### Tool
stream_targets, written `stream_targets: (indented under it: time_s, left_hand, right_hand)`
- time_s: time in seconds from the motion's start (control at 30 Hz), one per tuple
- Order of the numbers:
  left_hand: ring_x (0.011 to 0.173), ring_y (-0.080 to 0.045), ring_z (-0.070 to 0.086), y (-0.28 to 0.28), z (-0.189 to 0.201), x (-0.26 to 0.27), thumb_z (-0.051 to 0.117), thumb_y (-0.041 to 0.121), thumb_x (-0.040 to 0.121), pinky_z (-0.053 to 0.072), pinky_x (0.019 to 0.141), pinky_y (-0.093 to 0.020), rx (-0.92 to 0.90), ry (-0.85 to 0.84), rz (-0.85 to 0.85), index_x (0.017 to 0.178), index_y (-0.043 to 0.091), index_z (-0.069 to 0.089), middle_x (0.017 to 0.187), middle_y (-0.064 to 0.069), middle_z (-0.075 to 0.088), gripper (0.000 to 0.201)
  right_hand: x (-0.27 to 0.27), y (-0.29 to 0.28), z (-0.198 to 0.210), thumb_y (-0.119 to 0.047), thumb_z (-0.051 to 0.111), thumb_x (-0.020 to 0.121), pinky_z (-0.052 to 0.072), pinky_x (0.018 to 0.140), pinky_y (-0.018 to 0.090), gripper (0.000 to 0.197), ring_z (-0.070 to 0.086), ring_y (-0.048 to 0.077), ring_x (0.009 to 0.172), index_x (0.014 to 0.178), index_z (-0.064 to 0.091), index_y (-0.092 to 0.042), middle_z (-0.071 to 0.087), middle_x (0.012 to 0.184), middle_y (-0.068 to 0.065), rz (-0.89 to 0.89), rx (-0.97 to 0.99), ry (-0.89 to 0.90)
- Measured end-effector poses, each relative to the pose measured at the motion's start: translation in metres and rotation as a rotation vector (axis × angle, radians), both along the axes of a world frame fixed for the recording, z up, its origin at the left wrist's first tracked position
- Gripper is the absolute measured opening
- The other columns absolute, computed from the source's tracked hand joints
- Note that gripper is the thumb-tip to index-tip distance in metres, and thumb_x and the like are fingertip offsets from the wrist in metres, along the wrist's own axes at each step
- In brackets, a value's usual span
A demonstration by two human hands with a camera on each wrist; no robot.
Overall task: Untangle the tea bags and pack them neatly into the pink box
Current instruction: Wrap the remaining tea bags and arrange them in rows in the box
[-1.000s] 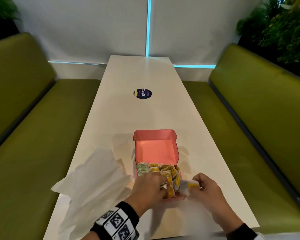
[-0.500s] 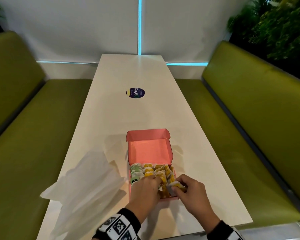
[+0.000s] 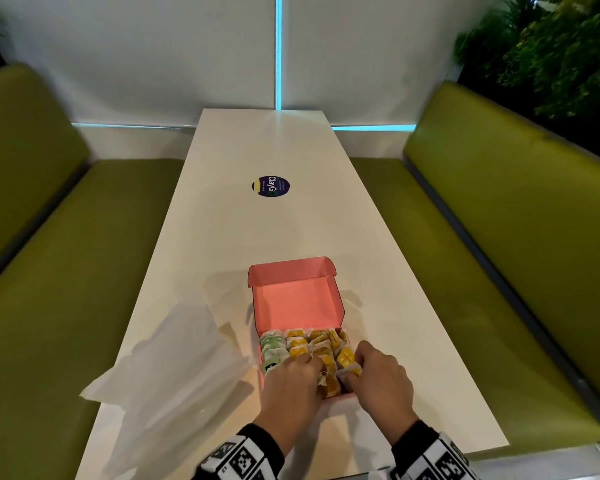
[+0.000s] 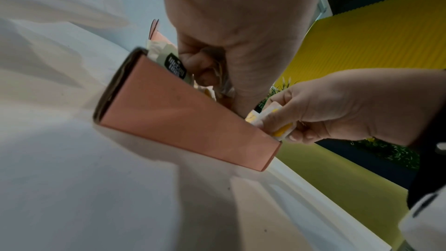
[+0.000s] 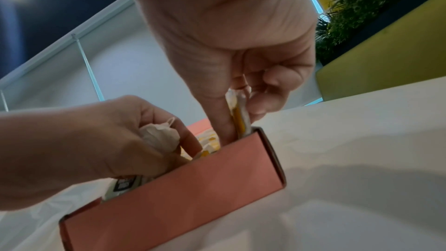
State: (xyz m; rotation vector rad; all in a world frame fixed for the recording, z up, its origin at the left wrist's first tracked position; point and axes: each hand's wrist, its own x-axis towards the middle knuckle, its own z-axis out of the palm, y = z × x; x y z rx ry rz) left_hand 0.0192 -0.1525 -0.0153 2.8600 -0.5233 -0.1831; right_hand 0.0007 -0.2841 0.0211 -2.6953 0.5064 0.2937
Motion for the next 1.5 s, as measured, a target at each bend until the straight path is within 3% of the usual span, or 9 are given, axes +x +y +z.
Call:
stream_targets:
  time_s: [0.23,0.4,0.53,0.73,0.97,1.07,1.2,1.33,1.5]
  left_hand:
    - [0.044,-0.010,0.057,0.000,-0.008,0.000,0.086,0.027,0.021,0.036,0.031,-0.022,-0.030,-0.048,-0.046,0.053,0.025,0.059,0.053,0.009,0.058,0.042]
    - [0.044,-0.010,0.056,0.000,-0.009,-0.003,0.084,0.023,0.018,0.034,0.031,-0.020,-0.033,-0.065,-0.080,0.053,0.024,0.059,0.053,0.010,0.057,0.043]
    - [0.043,-0.008,0.056,-0.002,-0.011,-0.002,0.084,0.027,0.017,0.031,0.030,-0.019,-0.064,-0.033,-0.088,0.052,0.026,0.059,0.052,0.011,0.056,0.043]
    - [0.040,-0.006,0.054,-0.005,0.004,-0.003,0.050,0.049,0.036,0.027,0.031,-0.013,-0.138,-0.077,-0.069,0.045,0.025,0.058,0.047,0.013,0.054,0.027]
    - [0.041,-0.005,0.054,-0.006,0.003,-0.004,0.043,0.048,0.049,0.028,0.031,-0.013,-0.119,-0.068,-0.057,0.046,0.025,0.058,0.048,0.014,0.054,0.028]
    - [0.050,-0.009,0.061,-0.005,0.011,-0.007,0.034,0.044,0.060,0.036,0.037,-0.015,-0.196,-0.068,-0.030,0.058,0.024,0.065,0.058,0.012,0.061,0.037]
    - [0.103,-0.015,0.058,0.001,0.011,-0.001,0.057,0.028,0.083,0.044,0.079,-0.026,-0.407,0.077,0.123,0.125,0.032,0.051,0.112,0.007,0.063,0.043]
    - [0.092,-0.003,0.056,0.007,0.025,0.005,0.070,0.013,0.074,0.046,0.077,-0.014,-0.810,0.219,0.155,0.125,0.031,0.039,0.094,0.011,0.057,0.062]
    - [0.098,-0.009,0.060,0.010,0.029,0.008,0.069,0.002,0.072,0.048,0.081,-0.016,-0.957,0.321,0.085,0.119,0.037,0.033,0.096,0.004,0.062,0.069]
  right_hand:
    - [0.009,-0.001,-0.011,-0.032,0.065,0.078,0.039,0.068,0.024,0.028,0.059,0.027,0.102,0.105,0.066,-0.025,0.065,0.108,0.004,-0.055,0.081,0.087]
    - [0.008,0.004,-0.012,-0.024,0.057,0.082,0.037,0.066,0.025,0.011,0.060,0.025,0.100,0.091,0.062,-0.020,0.059,0.105,0.003,-0.044,-0.039,0.050]
    - [0.007,0.006,-0.020,-0.032,0.058,0.085,0.043,0.080,0.031,0.035,0.057,0.023,0.105,0.114,0.043,-0.019,0.044,0.116,0.002,-0.014,-0.164,-0.032]
    - [0.010,0.000,-0.025,-0.023,0.061,0.081,0.038,0.068,0.030,0.041,0.057,0.031,0.101,0.107,0.029,-0.016,0.053,0.112,0.006,-0.127,0.166,-0.015]
    - [0.015,-0.006,-0.025,-0.023,0.065,0.077,0.038,0.065,0.029,0.046,0.059,0.030,0.095,0.106,0.030,-0.017,0.061,0.105,0.007,-0.130,0.199,0.017]
    - [0.016,-0.009,-0.024,-0.026,0.066,0.076,0.037,0.065,0.028,0.048,0.059,0.030,0.094,0.108,0.032,-0.016,0.062,0.102,0.008,-0.127,0.210,0.038]
    - [0.014,-0.016,-0.018,-0.033,0.071,0.071,0.041,0.073,0.030,0.056,0.055,0.025,0.098,0.113,0.037,-0.020,0.053,0.104,0.001,-0.101,0.267,-0.032]
    - [0.004,-0.014,0.000,-0.018,0.072,0.076,0.039,0.074,0.017,0.036,0.051,0.010,0.089,0.100,0.048,-0.031,0.051,0.097,-0.008,0.079,0.403,-0.444]
    - [-0.001,0.001,0.018,-0.023,0.071,0.072,0.040,0.065,0.008,0.030,0.056,0.008,0.077,0.095,0.060,-0.039,0.060,0.087,-0.010,0.353,0.603,-0.387]
